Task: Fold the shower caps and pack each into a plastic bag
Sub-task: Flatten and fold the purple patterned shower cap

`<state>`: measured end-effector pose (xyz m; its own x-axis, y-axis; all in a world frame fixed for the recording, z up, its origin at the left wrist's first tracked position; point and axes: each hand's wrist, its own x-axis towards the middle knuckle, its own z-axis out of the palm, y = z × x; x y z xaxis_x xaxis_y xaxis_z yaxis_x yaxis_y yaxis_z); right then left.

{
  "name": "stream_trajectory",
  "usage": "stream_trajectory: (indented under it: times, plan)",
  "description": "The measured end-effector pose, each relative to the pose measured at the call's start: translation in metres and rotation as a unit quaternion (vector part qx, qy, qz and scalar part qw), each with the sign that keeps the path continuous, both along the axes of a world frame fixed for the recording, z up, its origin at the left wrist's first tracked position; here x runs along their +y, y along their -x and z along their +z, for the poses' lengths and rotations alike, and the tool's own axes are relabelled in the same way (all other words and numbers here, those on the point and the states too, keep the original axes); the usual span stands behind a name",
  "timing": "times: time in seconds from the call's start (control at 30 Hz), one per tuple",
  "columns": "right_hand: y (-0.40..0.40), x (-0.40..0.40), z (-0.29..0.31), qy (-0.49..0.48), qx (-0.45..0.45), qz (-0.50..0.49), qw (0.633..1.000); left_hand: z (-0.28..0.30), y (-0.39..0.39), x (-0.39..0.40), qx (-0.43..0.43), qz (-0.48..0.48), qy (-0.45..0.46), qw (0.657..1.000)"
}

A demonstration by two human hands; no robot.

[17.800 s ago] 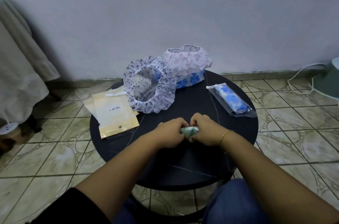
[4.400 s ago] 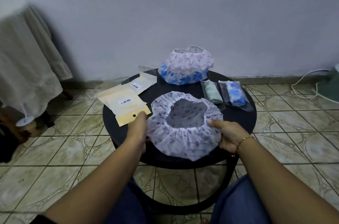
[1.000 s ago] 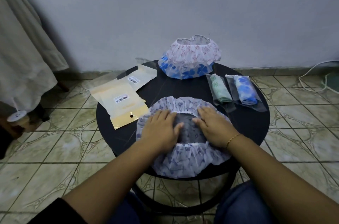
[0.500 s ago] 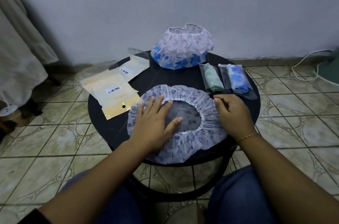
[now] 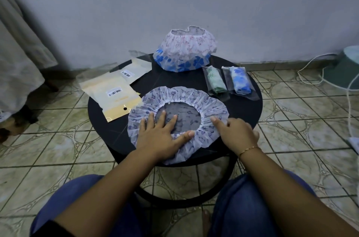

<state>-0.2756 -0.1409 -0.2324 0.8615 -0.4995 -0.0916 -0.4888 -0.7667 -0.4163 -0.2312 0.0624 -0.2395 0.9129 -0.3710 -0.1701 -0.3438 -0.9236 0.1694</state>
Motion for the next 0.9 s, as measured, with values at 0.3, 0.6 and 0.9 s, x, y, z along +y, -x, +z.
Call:
stream_trajectory:
  times: [0.3,0.6,0.9]
  plan:
    - [0.000,-0.006,0.003,0.006,0.015,-0.023,1.000,-0.003,-0.011,0.010,-0.003,-0.063,-0.011,0.998]
    - [0.018,-0.012,0.005,-0.044,-0.012,-0.028,0.999,-0.002,0.029,0.013,-0.301,-0.198,0.232,0.904]
    - [0.008,-0.019,-0.013,-0.116,-0.035,-0.060,0.991,-0.029,0.030,0.020,-0.269,-0.307,0.046,0.912]
